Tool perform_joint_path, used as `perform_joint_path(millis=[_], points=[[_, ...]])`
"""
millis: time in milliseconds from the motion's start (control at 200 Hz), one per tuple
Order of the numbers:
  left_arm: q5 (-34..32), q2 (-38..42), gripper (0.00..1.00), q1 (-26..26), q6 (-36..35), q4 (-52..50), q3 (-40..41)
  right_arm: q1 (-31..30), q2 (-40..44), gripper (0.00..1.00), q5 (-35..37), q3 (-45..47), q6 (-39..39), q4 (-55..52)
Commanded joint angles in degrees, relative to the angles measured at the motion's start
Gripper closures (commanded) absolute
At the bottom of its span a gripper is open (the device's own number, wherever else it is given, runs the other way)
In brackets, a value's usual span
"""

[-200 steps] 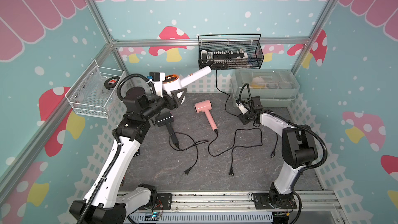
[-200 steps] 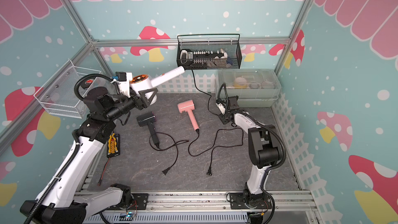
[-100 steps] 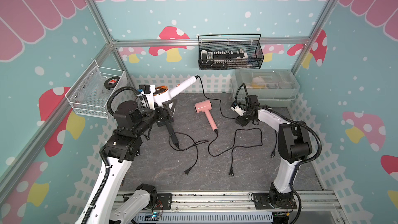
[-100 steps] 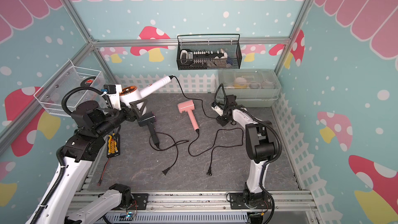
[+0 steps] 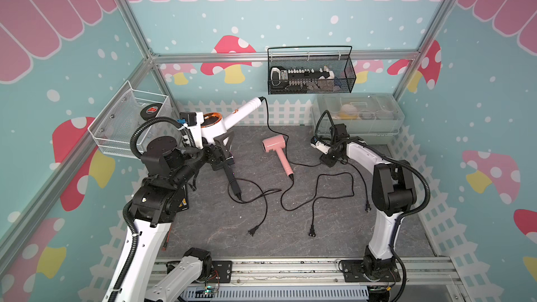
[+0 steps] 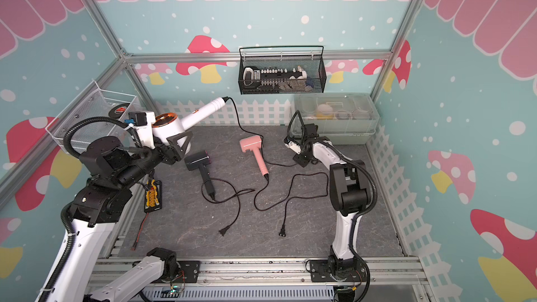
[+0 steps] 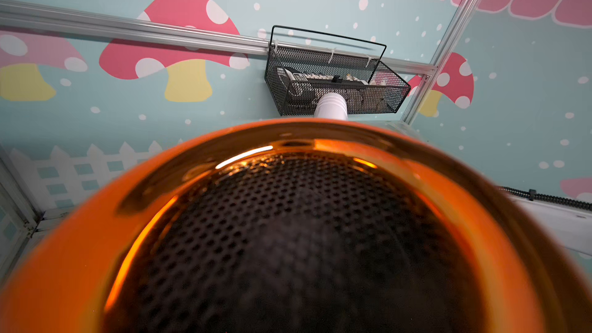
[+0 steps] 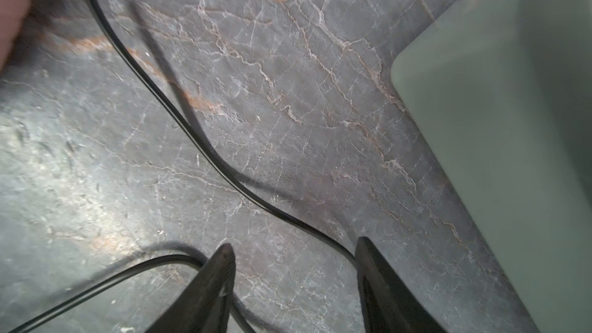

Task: Wrap the cord around the hair dryer
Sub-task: Wrap the power cord around the hair dryer.

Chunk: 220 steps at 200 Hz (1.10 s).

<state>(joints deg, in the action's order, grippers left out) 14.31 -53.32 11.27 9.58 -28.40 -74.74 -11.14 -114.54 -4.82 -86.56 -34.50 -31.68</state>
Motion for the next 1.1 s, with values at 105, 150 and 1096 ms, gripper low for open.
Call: perform_joint_path(millis=[105, 150, 1096], points=[[3.04, -2.64, 1.0, -0.37, -1.89, 5.2, -3.33, 0.24, -4.0, 0.4, -1.24, -3.78, -8.51, -5.86], [3.26, -3.16, 1.0, -0.38, -2.15, 5.29, -3.88, 0.24, -4.27, 0.4, -0.36, -3.76, -9.55, -5.84], [9.02, -6.85, 1.0, -0.37, -1.9, 5.47, -8.39, 1.42, -17.42, 0.62, 1.31, -18.16, -28.37, -18.15]])
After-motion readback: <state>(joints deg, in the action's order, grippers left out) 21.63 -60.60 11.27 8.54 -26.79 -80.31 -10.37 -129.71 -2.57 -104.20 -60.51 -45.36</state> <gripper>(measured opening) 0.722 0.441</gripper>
